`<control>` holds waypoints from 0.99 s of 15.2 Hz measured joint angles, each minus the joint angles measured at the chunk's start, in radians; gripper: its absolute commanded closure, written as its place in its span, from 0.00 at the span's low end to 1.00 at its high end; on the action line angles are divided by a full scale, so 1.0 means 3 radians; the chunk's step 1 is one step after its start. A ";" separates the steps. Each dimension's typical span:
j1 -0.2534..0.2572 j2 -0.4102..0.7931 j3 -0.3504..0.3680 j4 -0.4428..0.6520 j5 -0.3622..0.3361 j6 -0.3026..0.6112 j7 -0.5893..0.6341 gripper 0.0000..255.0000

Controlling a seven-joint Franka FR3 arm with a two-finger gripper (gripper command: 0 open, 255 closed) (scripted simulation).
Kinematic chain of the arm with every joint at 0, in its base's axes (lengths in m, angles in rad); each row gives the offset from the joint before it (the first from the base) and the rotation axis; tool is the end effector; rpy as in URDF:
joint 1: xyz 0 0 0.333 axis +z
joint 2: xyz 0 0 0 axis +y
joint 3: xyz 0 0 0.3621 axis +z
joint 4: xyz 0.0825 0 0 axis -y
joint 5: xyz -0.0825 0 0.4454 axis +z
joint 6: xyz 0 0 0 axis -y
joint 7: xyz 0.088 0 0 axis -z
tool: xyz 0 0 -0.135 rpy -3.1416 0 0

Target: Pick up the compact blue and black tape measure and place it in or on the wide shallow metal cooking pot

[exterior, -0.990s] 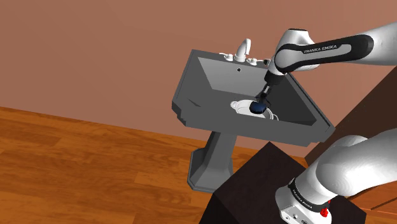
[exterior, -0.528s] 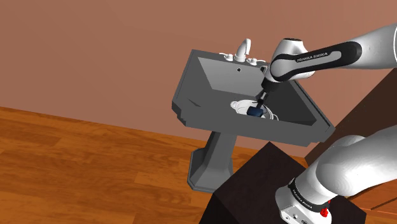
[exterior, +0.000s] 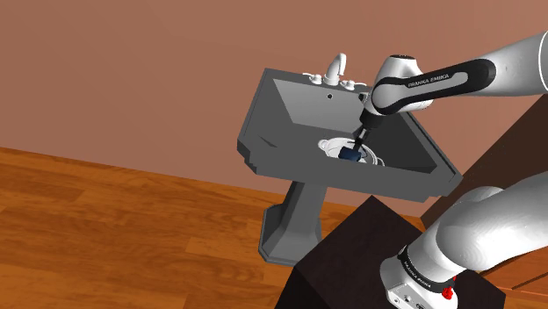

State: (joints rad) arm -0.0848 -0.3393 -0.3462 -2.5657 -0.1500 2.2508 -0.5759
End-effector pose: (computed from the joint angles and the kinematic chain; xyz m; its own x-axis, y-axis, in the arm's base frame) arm 0.4108 -0.1906 0.3539 0.9672 0.2539 0.0067 0.2538 -0.9672 0.0095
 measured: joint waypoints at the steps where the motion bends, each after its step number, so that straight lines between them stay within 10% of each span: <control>1: 0.0000 0.0000 0.0000 0.0000 0.0000 0.0000 0.0000 0.00; 15: -0.0009 -0.0234 0.0066 0.0250 -0.0010 -0.0480 0.0026 0.00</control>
State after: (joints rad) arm -0.0876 -0.4097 -0.3263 -2.4907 -0.1531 2.1069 -0.5681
